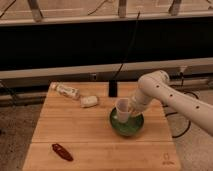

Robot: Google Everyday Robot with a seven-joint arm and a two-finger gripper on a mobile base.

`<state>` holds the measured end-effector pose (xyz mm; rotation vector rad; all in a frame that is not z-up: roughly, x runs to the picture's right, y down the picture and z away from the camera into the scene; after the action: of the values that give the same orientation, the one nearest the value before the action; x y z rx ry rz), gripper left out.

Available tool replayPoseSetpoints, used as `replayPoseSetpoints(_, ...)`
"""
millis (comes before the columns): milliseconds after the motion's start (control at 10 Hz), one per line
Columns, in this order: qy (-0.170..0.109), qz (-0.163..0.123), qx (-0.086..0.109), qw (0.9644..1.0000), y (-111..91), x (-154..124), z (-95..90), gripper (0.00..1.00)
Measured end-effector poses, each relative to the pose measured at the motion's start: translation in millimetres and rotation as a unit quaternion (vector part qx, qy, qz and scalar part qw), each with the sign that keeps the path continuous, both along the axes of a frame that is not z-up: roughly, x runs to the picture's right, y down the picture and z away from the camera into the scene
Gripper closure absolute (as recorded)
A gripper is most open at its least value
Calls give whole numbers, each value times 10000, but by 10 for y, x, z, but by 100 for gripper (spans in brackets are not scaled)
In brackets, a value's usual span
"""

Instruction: Place the ceramic cup in the ceramic bowl

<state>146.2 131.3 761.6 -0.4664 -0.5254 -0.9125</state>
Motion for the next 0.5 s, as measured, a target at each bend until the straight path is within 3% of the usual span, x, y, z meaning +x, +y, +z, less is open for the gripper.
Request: replayPoseSetpoints(500,4,30,4,10000,-68,68,-39,20)
